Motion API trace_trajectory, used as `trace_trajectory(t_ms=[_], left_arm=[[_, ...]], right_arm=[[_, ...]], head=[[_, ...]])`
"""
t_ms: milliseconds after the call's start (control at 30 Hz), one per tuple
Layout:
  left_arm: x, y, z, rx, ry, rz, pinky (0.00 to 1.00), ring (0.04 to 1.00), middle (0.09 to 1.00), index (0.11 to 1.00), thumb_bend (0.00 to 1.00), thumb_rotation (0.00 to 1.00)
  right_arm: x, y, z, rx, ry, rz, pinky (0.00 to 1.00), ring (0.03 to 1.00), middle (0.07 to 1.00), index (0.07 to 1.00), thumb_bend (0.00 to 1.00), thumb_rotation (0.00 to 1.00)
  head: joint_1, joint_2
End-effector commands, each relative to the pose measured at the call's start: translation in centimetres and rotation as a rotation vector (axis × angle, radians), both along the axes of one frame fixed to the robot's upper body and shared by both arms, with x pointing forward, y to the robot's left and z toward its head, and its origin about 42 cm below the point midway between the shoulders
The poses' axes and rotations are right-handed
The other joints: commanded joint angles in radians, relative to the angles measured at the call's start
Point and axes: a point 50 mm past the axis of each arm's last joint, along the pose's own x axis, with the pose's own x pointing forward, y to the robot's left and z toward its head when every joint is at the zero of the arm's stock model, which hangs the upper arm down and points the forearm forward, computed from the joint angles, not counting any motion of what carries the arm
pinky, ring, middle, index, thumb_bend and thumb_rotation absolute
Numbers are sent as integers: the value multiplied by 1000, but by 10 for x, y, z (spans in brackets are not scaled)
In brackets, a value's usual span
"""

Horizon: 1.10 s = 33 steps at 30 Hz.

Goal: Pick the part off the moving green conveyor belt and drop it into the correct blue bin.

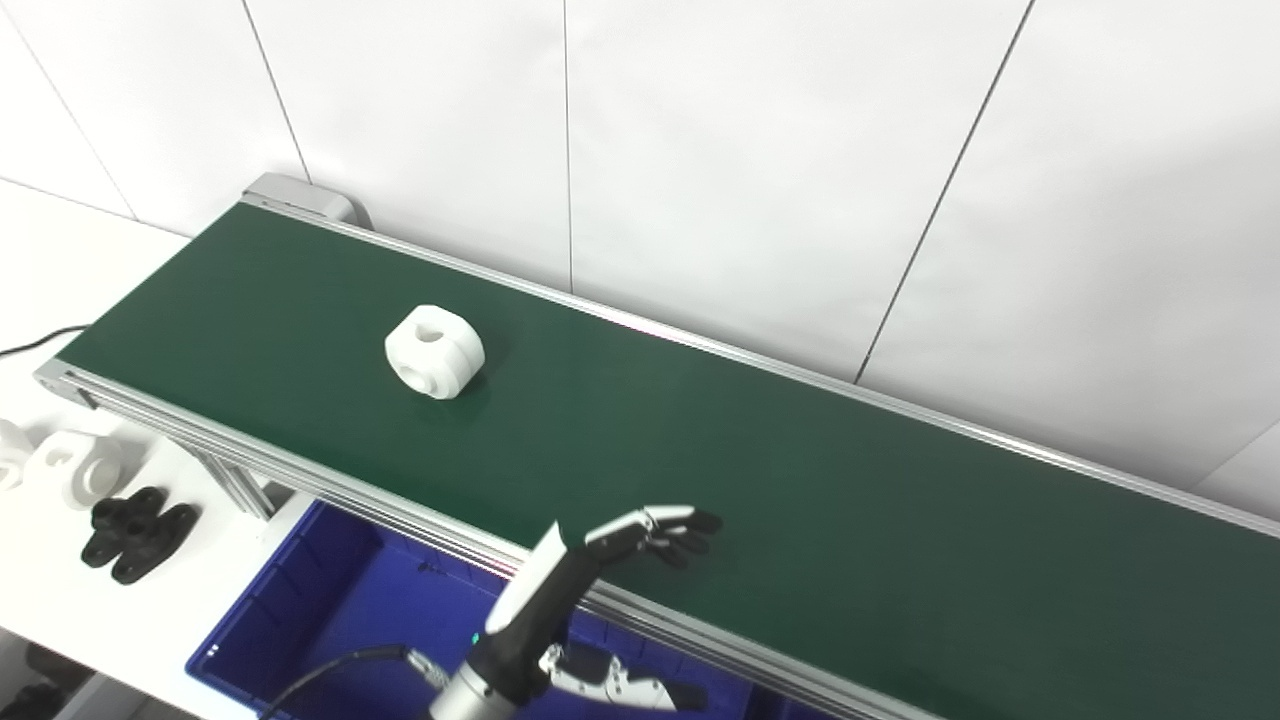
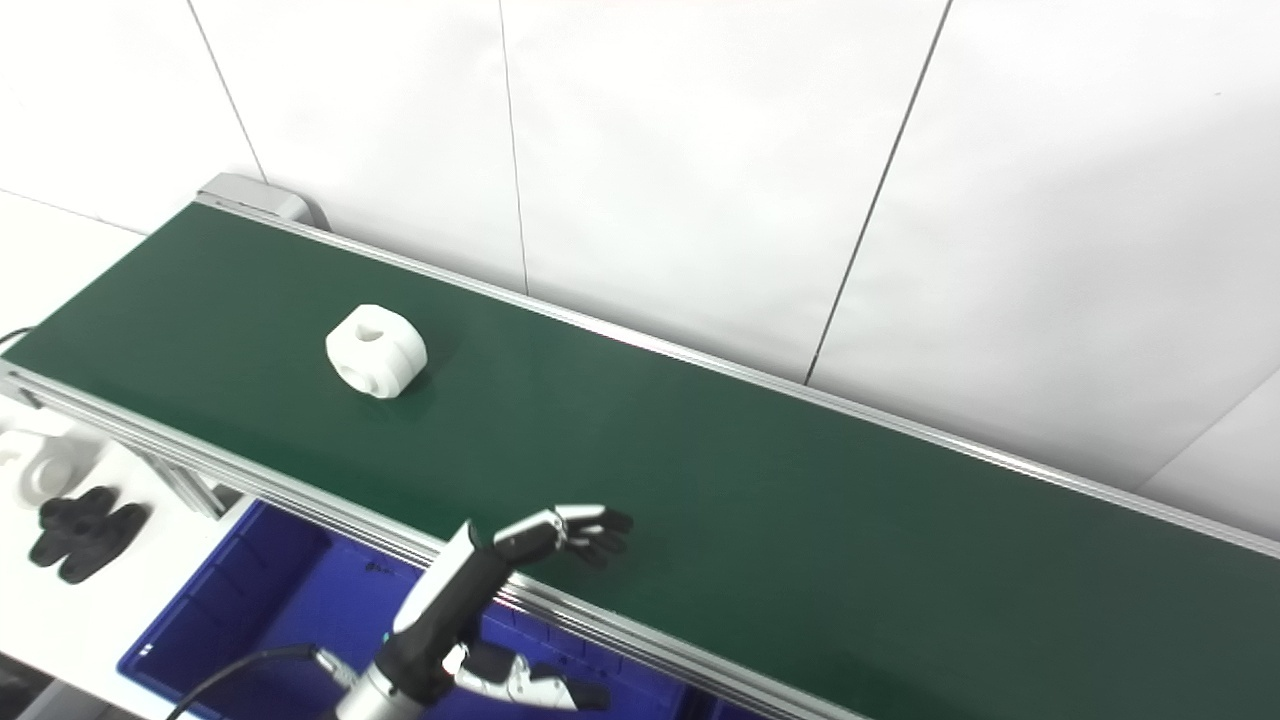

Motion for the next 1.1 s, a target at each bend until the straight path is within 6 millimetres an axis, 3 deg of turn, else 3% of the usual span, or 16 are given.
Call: trace_trajectory(t_ms=[0,200,400,600,733,900,1067], left_arm=[[13,-1,17,28,-97,-27,621,720,785,777,759,272],[36,5,37,69,-97,-110,693,802,831,782,749,230],[57,13,58,175,-120,-123,794,875,905,855,656,256],[83,26,68,257,-150,-116,847,911,940,886,618,219],[103,34,73,295,-142,-118,854,919,953,899,633,157],[127,43,80,384,-126,-111,849,927,967,910,655,168],[150,57,85,387,-129,-109,808,917,968,899,671,58]], right_arm=[[1,-4,5,29,-48,-7,641,753,796,827,783,479],[1,-4,5,22,-57,-4,645,756,800,829,769,460],[2,-2,6,32,-58,-1,670,759,801,819,771,448],[2,0,8,34,-72,2,622,728,777,798,781,467],[3,1,11,32,-88,14,611,717,769,789,760,454],[4,0,13,38,-92,17,612,715,767,787,760,440],[6,0,15,36,-105,20,607,712,764,783,791,452]], head=[[1,0],[-34,15],[-133,46],[-202,75],[-244,94],[-258,109],[-256,130]])
